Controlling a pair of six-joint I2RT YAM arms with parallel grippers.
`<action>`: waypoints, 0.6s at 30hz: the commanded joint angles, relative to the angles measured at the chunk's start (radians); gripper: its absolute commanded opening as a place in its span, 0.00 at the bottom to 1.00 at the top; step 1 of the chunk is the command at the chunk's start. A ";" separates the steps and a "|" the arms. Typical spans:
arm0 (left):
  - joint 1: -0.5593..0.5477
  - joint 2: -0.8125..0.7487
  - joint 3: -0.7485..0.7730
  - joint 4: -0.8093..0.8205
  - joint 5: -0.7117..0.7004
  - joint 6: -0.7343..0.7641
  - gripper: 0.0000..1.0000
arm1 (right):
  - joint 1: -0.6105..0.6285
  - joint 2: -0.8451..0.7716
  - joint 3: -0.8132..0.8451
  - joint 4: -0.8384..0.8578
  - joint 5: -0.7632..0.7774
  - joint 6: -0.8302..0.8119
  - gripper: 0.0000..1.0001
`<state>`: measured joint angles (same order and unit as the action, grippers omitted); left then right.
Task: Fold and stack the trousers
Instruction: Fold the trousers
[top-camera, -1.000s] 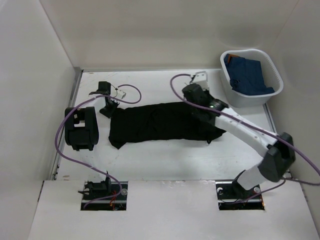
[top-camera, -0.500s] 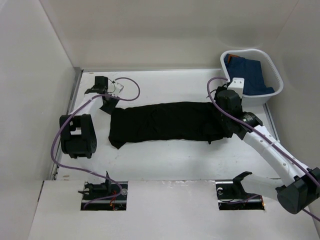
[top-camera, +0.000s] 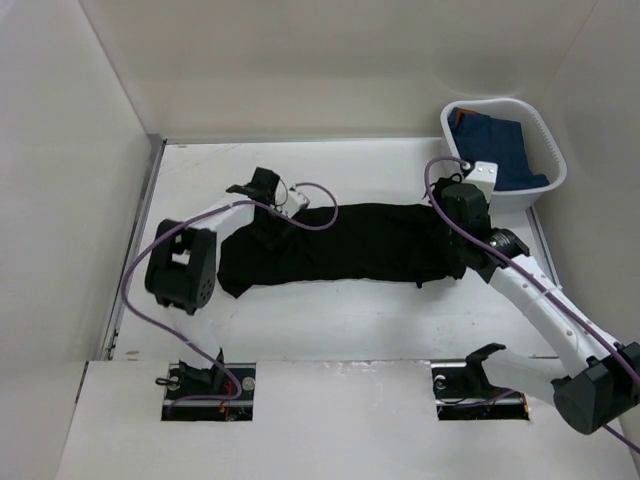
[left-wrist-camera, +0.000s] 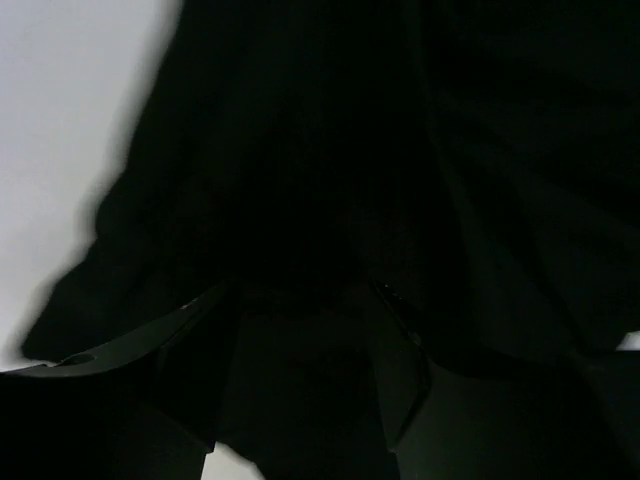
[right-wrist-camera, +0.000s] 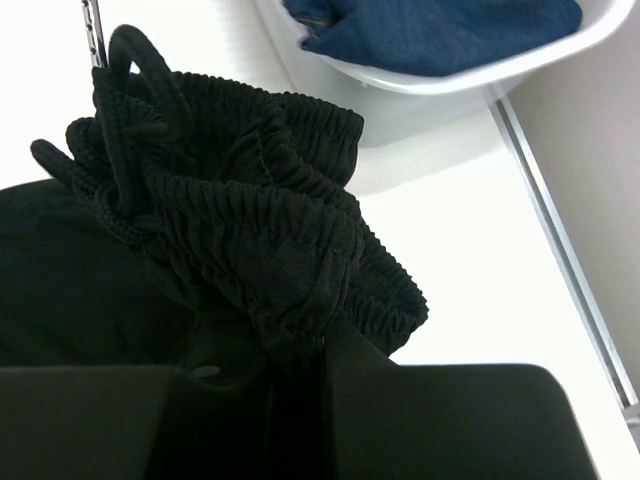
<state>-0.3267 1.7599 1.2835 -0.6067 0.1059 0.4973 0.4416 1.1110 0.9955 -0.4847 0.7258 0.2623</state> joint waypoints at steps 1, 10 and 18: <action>0.051 0.087 -0.029 -0.047 -0.021 -0.029 0.50 | -0.043 -0.048 -0.015 0.060 -0.014 0.025 0.02; 0.263 0.164 -0.003 -0.005 -0.149 0.035 0.49 | -0.237 -0.135 -0.044 0.156 -0.101 -0.020 0.02; 0.280 0.079 -0.022 -0.016 -0.065 0.052 0.51 | -0.157 -0.047 0.017 0.207 -0.102 -0.084 0.02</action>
<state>-0.0204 1.8919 1.2766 -0.6083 0.0044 0.5217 0.2192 1.0225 0.9531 -0.3725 0.6281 0.2237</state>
